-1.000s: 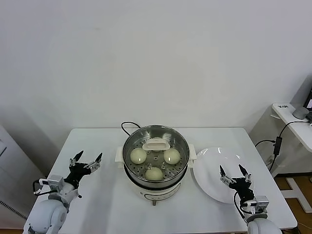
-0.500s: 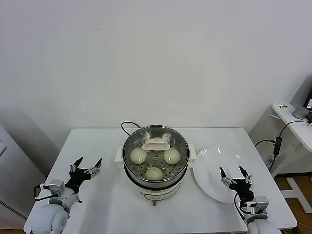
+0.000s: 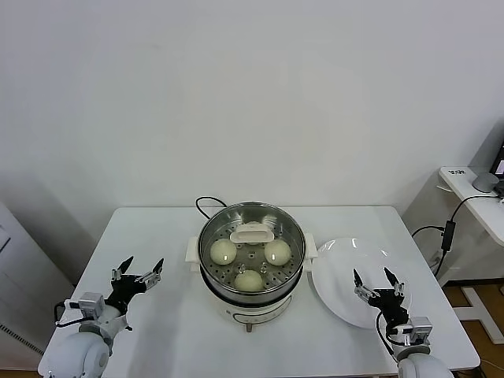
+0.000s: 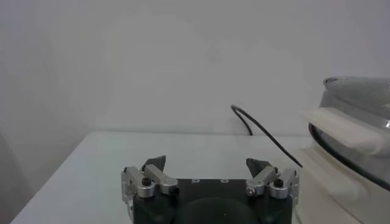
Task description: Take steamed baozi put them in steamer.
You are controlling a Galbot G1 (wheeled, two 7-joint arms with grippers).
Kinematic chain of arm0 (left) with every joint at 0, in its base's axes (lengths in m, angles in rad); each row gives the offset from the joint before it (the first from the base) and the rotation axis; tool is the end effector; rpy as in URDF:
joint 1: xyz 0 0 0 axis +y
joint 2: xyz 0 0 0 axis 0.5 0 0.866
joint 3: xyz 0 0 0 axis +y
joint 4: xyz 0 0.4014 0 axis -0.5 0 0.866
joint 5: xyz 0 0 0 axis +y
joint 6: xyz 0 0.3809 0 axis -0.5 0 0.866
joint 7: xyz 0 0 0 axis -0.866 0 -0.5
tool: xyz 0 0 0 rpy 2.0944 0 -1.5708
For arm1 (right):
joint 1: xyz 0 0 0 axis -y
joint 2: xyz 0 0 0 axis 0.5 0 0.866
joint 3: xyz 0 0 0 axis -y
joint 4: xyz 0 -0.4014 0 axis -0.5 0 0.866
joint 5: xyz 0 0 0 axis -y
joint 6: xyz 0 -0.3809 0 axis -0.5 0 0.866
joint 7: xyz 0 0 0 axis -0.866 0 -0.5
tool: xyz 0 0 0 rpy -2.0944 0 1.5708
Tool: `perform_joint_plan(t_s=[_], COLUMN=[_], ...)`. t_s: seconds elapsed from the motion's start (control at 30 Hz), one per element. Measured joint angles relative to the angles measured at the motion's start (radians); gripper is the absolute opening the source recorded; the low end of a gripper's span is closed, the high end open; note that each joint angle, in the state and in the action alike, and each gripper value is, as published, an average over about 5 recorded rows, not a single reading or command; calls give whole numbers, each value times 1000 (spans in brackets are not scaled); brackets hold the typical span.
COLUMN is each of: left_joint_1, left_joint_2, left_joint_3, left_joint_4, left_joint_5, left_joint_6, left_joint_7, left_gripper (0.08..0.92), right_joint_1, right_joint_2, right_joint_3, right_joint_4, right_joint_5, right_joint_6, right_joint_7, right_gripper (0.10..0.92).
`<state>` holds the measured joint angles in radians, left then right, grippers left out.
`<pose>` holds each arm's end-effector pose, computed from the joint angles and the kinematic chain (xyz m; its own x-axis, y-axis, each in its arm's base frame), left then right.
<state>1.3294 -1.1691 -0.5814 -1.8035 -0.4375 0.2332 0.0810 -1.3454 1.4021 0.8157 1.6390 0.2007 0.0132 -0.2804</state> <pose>0.2773 0.1423 -0.3722 -0.9543 0.1258 0.2713 0.1144 0.9918 -0.0574 0.2445 -0.1709 -0.4431 -0.9866 -0.0051 0.1631 -0.0048 1.0000 0.0023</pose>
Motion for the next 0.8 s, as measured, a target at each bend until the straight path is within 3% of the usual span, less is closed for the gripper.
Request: perform_joint_plan(t_s=[0.8], left_joint_1=[-11], left_joint_2=[-12], left_joint_3=[3], left_joint_4=[0], left_joint_5=[0], left_joint_6=[19], left_joint_7=[1], left_gripper=[823], right_joint_1=[14], right_joint_2=[2], right_joint_3=[-13], right_joint_4=[-9], right_joint_5=[-7], right_joint_6=[-4], right_joint_7=[0], right_gripper=[823])
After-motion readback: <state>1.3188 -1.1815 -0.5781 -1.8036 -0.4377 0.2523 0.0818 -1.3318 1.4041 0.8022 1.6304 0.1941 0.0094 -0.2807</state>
